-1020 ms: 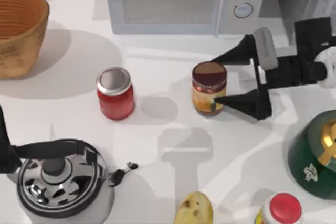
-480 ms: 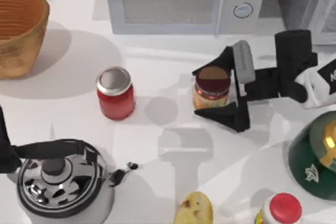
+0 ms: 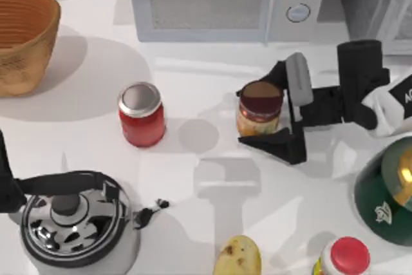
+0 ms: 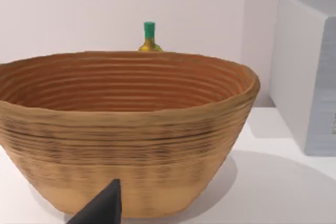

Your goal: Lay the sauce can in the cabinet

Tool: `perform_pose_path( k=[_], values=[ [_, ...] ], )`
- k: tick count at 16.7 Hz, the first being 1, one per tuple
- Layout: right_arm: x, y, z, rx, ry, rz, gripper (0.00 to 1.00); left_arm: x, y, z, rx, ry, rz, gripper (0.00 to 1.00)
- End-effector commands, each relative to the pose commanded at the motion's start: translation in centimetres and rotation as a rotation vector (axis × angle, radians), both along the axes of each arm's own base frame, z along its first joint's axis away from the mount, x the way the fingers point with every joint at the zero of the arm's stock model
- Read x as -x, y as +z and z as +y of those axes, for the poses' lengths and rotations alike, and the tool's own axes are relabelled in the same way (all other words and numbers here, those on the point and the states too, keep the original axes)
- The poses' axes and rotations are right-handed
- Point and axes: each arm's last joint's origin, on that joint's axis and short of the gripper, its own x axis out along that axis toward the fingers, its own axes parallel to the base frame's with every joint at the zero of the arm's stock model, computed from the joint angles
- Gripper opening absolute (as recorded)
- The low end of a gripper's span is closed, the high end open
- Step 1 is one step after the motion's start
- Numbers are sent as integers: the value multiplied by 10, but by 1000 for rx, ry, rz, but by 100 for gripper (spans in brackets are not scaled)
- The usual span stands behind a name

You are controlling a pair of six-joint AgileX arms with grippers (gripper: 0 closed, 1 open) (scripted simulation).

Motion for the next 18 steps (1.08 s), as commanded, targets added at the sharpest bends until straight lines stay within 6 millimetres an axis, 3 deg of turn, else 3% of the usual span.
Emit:
perform_pose_path(
  k=[11, 18],
  values=[
    [0, 0, 0, 0, 0, 0, 2, 0, 0, 0, 0, 0, 0, 100],
    [0, 0, 0, 0, 0, 0, 0, 0, 0, 0, 0, 0, 0, 100]
  ],
)
